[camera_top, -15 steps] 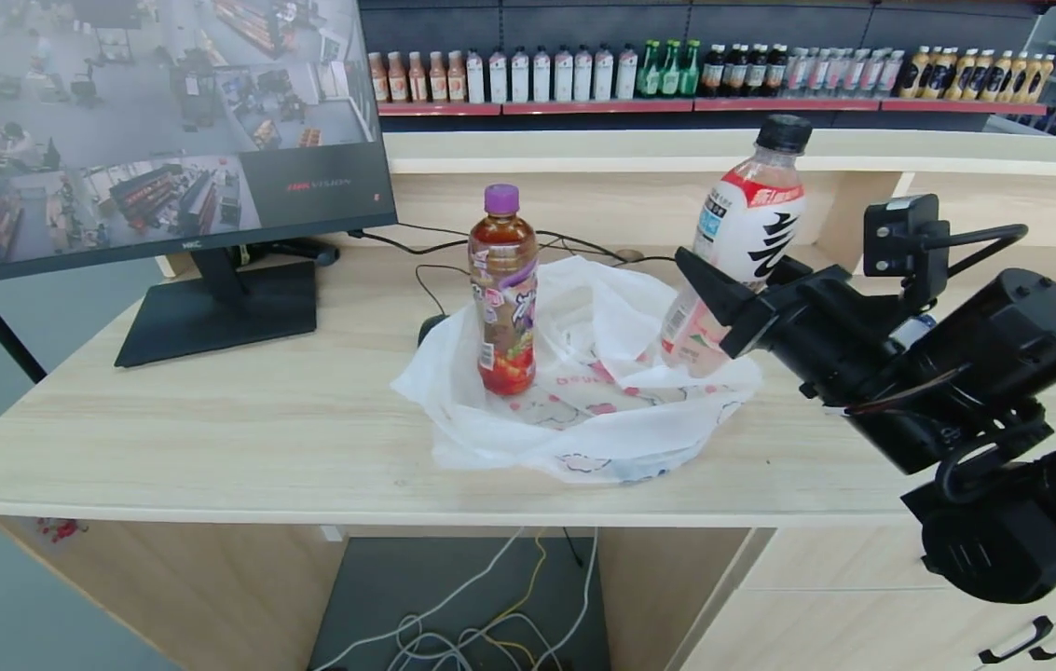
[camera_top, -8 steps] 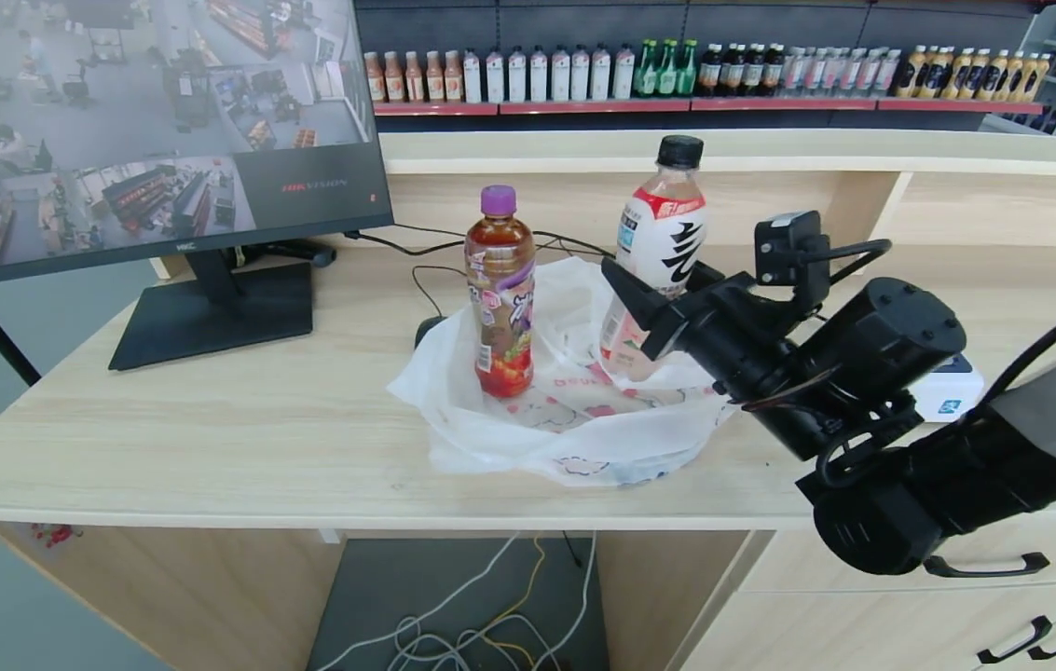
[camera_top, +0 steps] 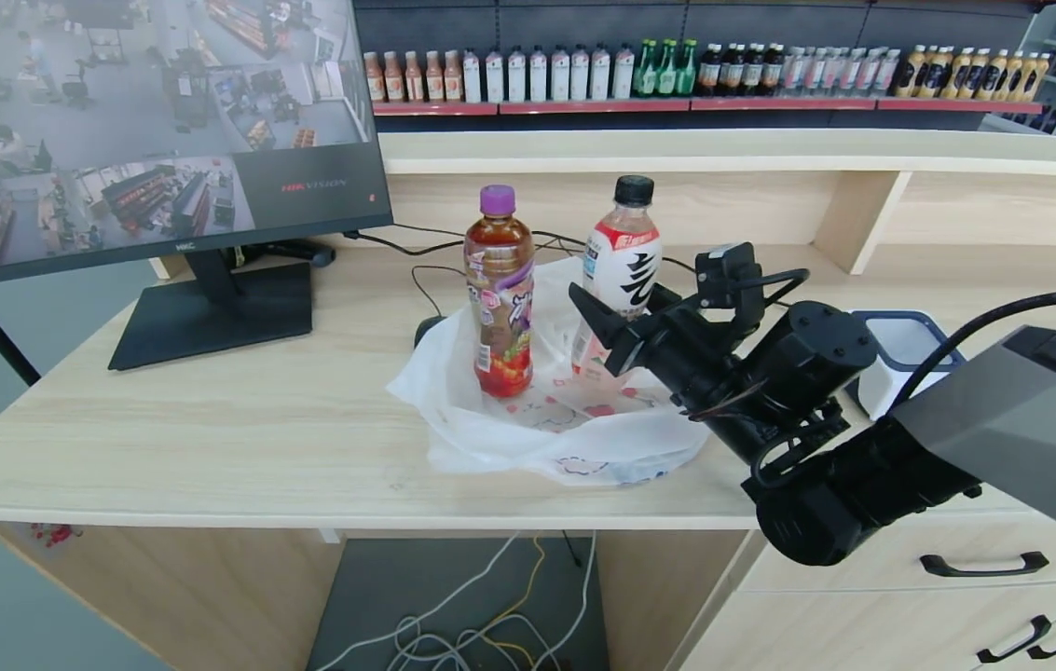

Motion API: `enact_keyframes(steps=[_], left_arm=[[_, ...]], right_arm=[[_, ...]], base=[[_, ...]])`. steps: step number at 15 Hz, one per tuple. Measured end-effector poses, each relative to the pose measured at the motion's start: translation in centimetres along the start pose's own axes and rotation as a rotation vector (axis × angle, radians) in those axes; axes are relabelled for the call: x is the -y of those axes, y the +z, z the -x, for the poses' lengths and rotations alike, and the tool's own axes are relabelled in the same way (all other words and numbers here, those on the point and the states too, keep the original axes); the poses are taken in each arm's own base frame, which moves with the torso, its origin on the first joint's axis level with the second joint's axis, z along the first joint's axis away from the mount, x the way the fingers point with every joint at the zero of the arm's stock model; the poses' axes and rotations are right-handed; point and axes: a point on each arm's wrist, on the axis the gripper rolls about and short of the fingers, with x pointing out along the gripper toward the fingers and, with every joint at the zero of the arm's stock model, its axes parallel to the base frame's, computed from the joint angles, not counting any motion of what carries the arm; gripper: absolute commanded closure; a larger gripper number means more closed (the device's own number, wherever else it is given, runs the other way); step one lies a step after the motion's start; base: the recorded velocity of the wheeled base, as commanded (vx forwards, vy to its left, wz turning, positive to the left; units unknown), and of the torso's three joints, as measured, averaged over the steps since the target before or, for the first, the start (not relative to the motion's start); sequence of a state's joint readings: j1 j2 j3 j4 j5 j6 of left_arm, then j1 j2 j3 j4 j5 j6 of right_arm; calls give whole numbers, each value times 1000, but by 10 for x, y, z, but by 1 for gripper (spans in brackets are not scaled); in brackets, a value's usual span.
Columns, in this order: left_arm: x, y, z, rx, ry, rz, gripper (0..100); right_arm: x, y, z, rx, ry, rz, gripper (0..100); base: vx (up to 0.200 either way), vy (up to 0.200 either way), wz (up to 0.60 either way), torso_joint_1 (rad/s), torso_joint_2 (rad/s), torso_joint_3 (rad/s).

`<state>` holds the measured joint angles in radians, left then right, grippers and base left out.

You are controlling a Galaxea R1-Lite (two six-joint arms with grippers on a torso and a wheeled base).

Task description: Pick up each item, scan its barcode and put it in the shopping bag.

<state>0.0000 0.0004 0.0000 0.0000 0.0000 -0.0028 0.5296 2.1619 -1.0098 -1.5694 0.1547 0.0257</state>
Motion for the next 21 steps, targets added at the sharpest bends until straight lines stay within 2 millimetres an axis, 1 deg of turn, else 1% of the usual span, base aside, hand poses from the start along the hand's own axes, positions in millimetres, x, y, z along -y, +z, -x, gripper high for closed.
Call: enact_keyframes(steps=[5, 9, 18, 21], left_arm=[[0, 0, 0, 1, 0, 3, 0], [0, 0, 0, 1, 0, 0, 0], [0, 0, 0, 0, 0, 0, 0], [0, 0, 0, 0, 0, 0, 0]], right_arm=[[-2, -18, -4, -23, 6, 11, 100], [1, -21, -4, -27, 0, 16, 100], [0, -34, -1, -63, 2, 10, 100], [0, -35, -1, -67, 2, 9, 100]], base=[[0, 0, 0, 0, 0, 0], [0, 0, 0, 0, 0, 0], [0, 0, 0, 0, 0, 0], [0, 0, 0, 0, 0, 0]])
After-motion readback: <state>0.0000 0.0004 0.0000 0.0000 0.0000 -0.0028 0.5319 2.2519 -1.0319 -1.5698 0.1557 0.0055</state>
